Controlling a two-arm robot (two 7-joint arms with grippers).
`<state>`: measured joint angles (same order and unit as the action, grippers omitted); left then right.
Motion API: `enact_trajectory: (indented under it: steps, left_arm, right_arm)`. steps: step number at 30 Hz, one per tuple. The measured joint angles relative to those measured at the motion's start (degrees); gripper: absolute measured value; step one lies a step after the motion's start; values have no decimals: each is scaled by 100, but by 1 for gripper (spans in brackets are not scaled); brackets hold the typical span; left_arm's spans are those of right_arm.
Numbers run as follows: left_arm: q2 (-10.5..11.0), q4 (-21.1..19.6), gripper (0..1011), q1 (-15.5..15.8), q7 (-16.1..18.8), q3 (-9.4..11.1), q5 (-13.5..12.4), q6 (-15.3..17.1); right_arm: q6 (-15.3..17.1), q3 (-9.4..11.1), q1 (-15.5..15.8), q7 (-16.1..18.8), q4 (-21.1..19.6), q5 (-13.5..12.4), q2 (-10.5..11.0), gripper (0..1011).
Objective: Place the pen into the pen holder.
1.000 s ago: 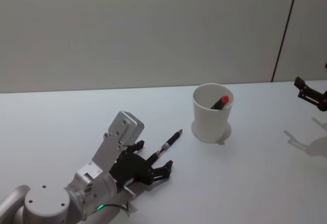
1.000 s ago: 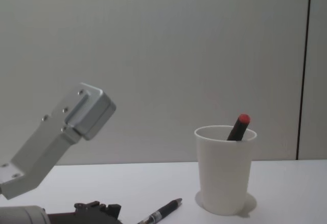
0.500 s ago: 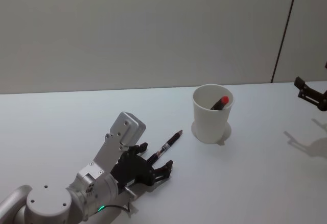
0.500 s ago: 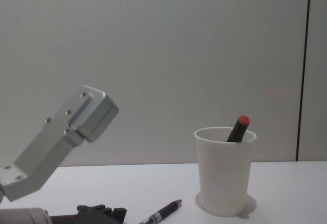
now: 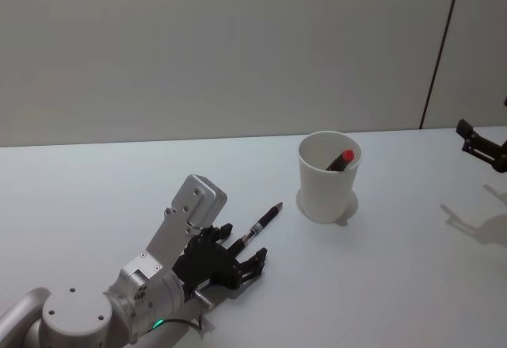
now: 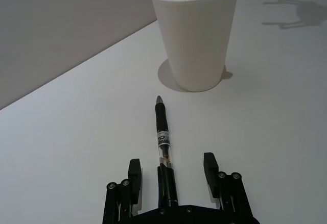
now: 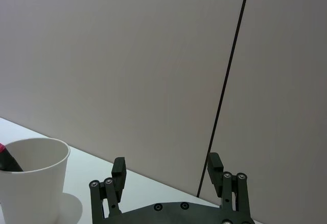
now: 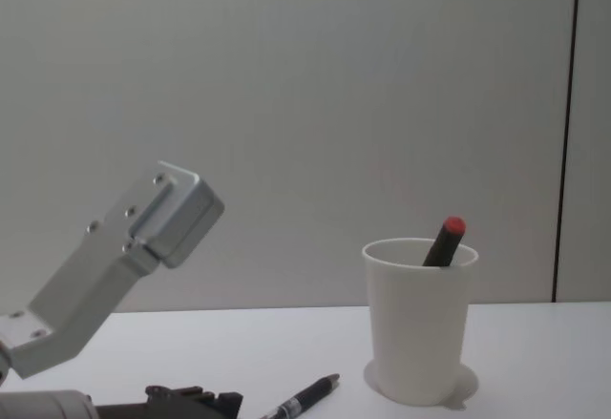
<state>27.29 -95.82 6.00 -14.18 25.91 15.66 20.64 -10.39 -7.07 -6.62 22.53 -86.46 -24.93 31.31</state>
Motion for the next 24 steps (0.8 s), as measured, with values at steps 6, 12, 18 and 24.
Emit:
enact_trajectory:
  steps: [6,12,18,24]
  left_arm:
    - [-1,6,725,-1,2,-1,-2,6]
    - [-1,9,686,-1,4,-1,-4,9]
    - [0,11,645,-1,6,-1,-8,12]
    - [0,11,609,-1,7,-1,-10,12]
  right_arm:
    - [0,0,0,0,0,0,0,1001]
    - [0,0,0,0,0,0,0,1001]
    - [0,0,0,0,-1,0,0,1001]
    - [0,0,0,0,0,0,0,1001]
